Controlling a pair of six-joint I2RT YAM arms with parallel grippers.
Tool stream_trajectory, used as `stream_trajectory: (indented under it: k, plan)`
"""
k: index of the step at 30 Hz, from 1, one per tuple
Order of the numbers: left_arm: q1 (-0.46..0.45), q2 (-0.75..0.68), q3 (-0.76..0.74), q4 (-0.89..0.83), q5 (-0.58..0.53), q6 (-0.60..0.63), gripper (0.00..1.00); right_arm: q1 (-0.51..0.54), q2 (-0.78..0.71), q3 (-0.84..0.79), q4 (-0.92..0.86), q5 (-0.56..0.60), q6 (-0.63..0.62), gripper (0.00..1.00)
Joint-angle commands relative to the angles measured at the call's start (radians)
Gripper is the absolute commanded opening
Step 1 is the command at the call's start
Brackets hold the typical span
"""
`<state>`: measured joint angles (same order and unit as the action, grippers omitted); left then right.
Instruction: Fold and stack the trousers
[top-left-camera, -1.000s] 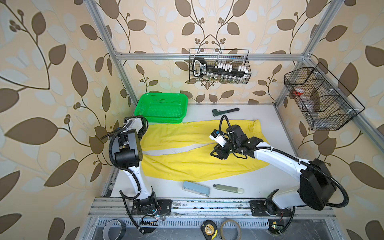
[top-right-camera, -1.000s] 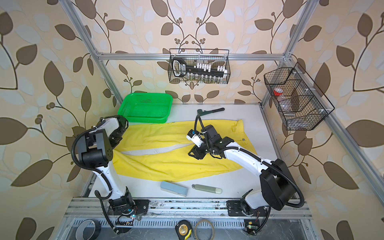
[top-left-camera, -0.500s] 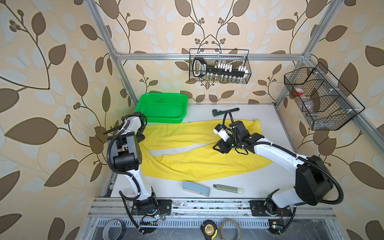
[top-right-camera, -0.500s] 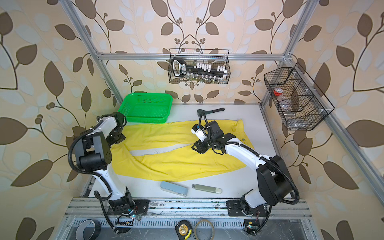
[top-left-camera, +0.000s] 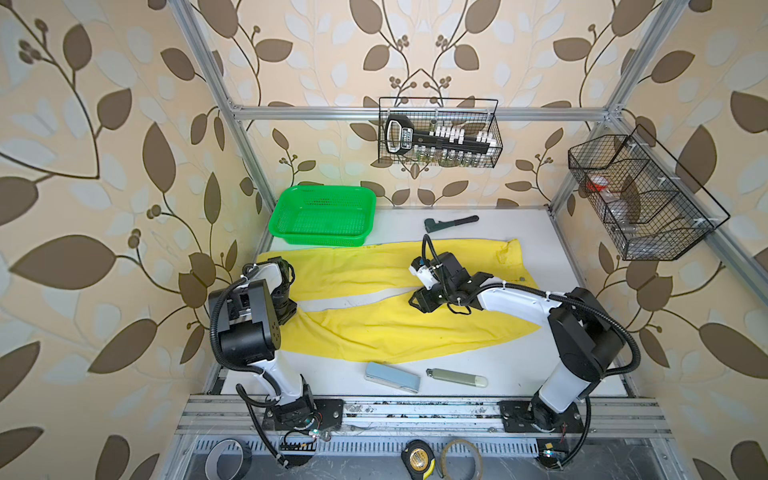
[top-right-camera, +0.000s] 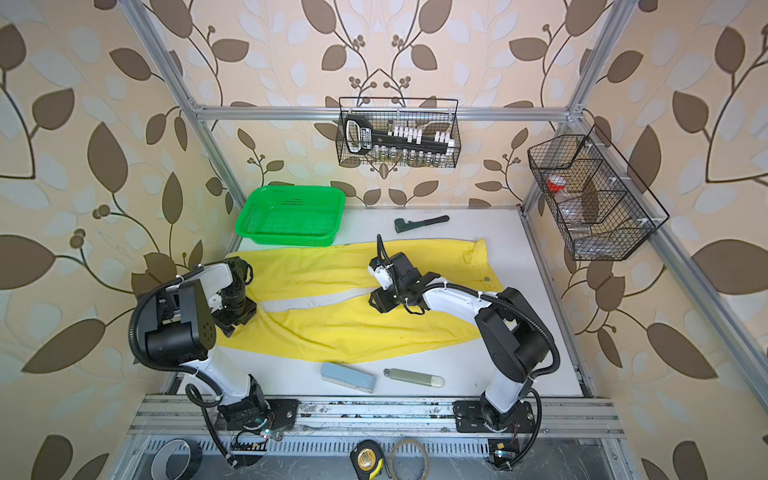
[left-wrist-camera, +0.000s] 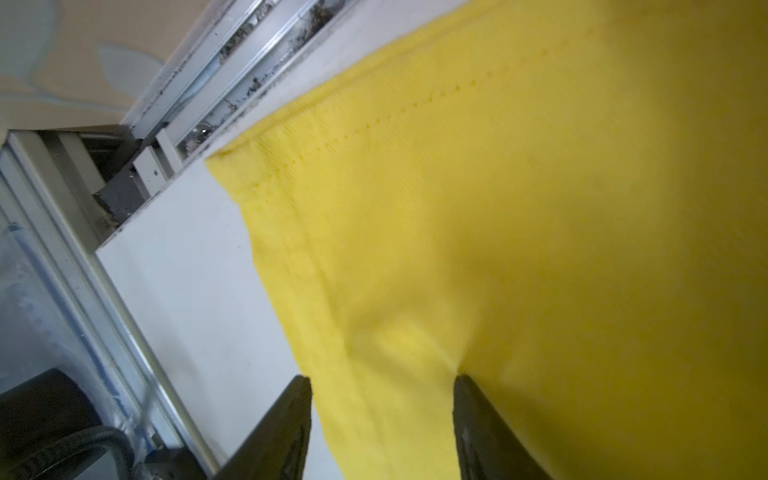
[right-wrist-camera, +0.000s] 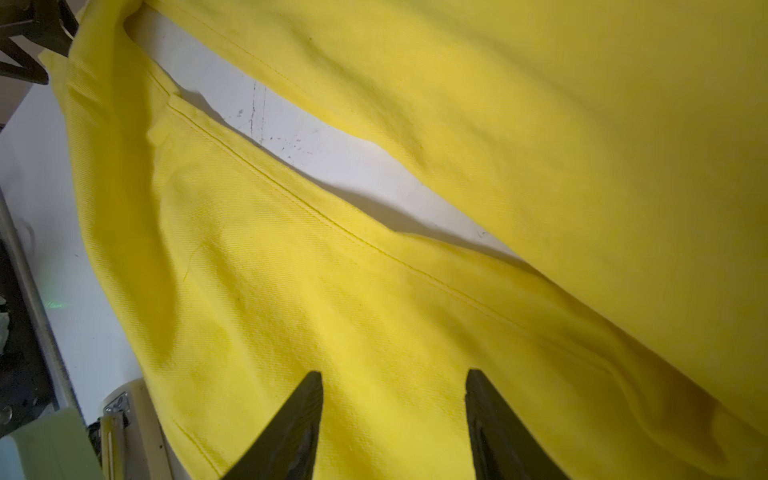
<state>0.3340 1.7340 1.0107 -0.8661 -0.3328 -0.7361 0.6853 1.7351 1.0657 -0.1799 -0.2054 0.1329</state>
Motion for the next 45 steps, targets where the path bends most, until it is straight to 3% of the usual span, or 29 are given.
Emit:
stream_trajectory:
  k: [1,10,20,26,29,36,40,45]
  plan:
    - [0.023,0.045,-0.011,0.080,-0.006,-0.027,0.55,0.044,0.046,0.053,0.045,0.083,-0.027,0.55]
    - [0.054,0.035,-0.050,-0.036,-0.105,-0.084,0.58,0.144,0.199,0.153,0.002,0.178,-0.097,0.55]
    - [0.098,-0.043,-0.174,-0.060,-0.054,-0.151,0.63,0.161,0.299,0.203,-0.095,0.426,-0.085,0.56]
    - [0.112,-0.079,-0.217,-0.056,-0.016,-0.156,0.67,0.122,0.366,0.274,-0.141,0.474,-0.021,0.56]
    - [0.114,-0.103,-0.199,-0.074,0.015,-0.144,0.70,0.101,0.389,0.305,-0.148,0.446,-0.006,0.56]
    - [0.115,-0.189,-0.126,-0.124,0.026,-0.084,0.78,0.108,0.286,0.281,-0.083,0.206,-0.044,0.59]
    - [0.131,-0.235,-0.095,-0.152,0.085,-0.076,0.80,0.078,0.136,0.202,-0.091,0.139,-0.012,0.63]
    - [0.131,-0.288,-0.085,-0.183,0.199,-0.088,0.85,-0.039,-0.101,0.030,-0.135,0.107,0.124,0.65]
